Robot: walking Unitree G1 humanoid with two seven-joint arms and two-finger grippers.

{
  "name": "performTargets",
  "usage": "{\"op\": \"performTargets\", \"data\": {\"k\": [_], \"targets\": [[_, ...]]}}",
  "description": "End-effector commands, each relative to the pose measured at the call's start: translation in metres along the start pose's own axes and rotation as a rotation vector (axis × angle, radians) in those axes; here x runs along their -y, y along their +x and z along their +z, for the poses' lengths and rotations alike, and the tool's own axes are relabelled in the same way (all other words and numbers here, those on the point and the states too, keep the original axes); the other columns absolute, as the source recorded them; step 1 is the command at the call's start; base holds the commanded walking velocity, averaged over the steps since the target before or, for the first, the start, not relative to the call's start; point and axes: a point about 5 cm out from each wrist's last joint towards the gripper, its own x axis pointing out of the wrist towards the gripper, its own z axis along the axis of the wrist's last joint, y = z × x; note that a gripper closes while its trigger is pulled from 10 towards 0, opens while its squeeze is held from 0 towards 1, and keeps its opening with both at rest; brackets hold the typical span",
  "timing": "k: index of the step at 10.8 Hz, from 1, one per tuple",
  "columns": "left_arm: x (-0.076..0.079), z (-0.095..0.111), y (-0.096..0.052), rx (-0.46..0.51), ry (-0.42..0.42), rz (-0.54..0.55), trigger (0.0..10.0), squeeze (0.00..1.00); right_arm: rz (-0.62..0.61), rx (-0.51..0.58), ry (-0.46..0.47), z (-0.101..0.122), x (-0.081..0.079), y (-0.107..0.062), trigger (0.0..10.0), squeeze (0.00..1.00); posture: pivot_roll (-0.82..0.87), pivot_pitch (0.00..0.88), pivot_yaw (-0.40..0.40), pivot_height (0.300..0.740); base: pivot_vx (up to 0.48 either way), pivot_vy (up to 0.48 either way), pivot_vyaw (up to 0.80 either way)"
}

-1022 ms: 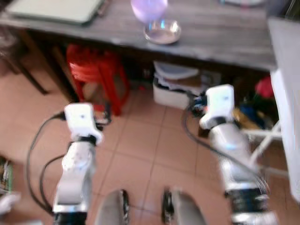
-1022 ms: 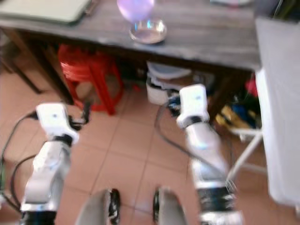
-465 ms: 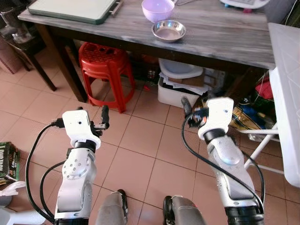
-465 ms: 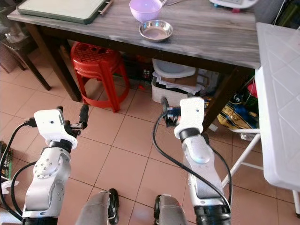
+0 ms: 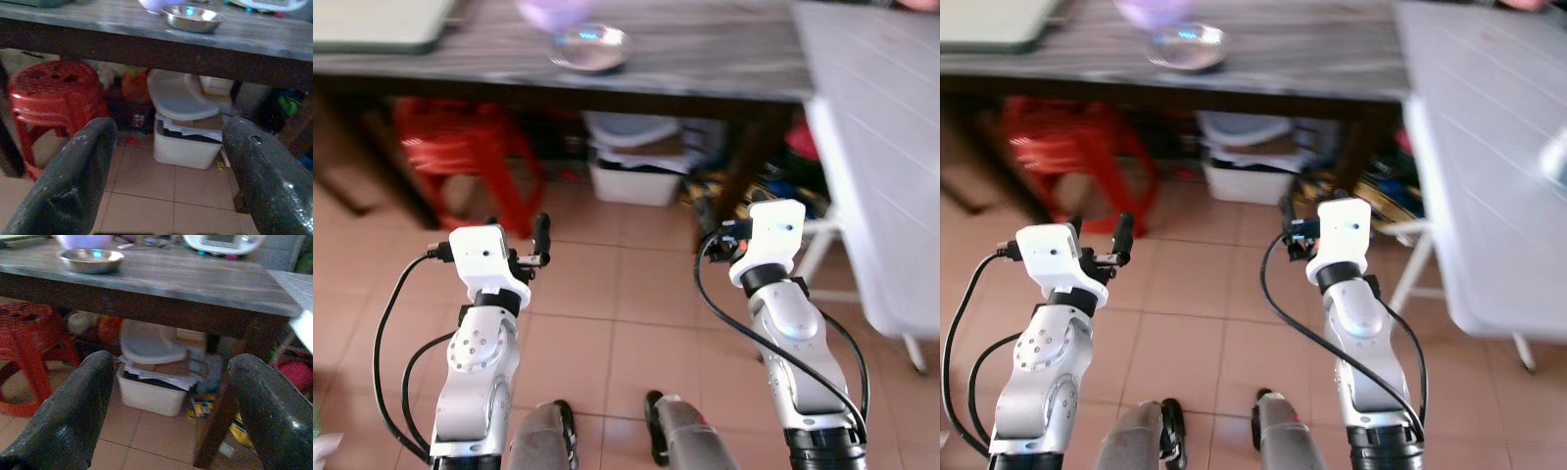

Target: Setting the table

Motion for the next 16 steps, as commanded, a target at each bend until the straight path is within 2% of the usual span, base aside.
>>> {"op": "performTargets", "data": {"k": [1,2,3,4,5,7,8,9,13,16], "targets": [[-0.001,0.001,-0.004,-0.003,0.003,-0.003,10.0,0.0,-0.007,0.033,-0.004,0.007,0.001,-0.001,10.0,0.09,-0.04,0.237,-0.002,0.74,0.0,-0.244,0.0],[0.0,0.001,-0.004,-0.003,0.002,-0.006,10.0,0.0,-0.006,0.04,-0.001,0.008,0.001,0.0,10.0,1.0,-0.04,0.24,-0.005,0.74,0.0,-0.27,0.0],[0.001,0.001,-0.006,-0.006,0.0,-0.009,10.0,0.0,-0.008,0.039,-0.018,0.009,0.001,0.0,10.0,1.0,-0.03,0.241,-0.007,0.74,0.0,-0.266,0.0],[0.001,0.0,-0.008,-0.01,-0.001,-0.008,10.0,0.0,0.001,0.039,-0.013,0.009,0.001,0.001,10.0,0.48,-0.03,0.239,-0.009,0.74,0.0,-0.259,0.0],[0.001,0.0,-0.008,-0.01,-0.003,-0.008,10.0,0.0,0.013,0.039,-0.018,0.009,-0.001,0.001,10.0,0.0,-0.03,0.239,-0.013,0.74,0.0,-0.262,0.0],[0.003,0.0,-0.008,-0.01,-0.009,-0.014,10.0,0.0,0.022,0.04,-0.014,0.009,-0.002,0.002,10.0,0.0,-0.03,0.234,-0.02,0.74,0.0,-0.291,0.0],[0.003,0.001,-0.008,-0.007,-0.009,-0.015,10.0,0.0,0.027,0.026,0.007,0.008,-0.003,0.003,10.0,0.0,-0.03,0.232,-0.022,0.74,0.0,-0.36,-0.8],[0.003,0.001,-0.006,-0.003,-0.008,-0.011,10.0,0.0,0.024,0.032,-0.013,0.009,-0.001,0.005,10.0,0.0,-0.04,0.228,-0.024,0.74,0.0,-0.364,-0.8],[0.004,0.001,-0.004,0.003,-0.011,-0.011,10.0,0.0,0.039,0.048,-0.019,0.012,-0.003,0.007,10.0,0.0,-0.04,0.221,-0.025,0.74,0.0,-0.368,0.0],[0.007,0.003,-0.003,0.01,-0.007,-0.026,10.0,0.0,0.041,0.112,-0.051,0.021,-0.003,0.012,10.0,0.0,-0.03,0.215,-0.018,0.74,0.0,-0.366,0.0]]}}
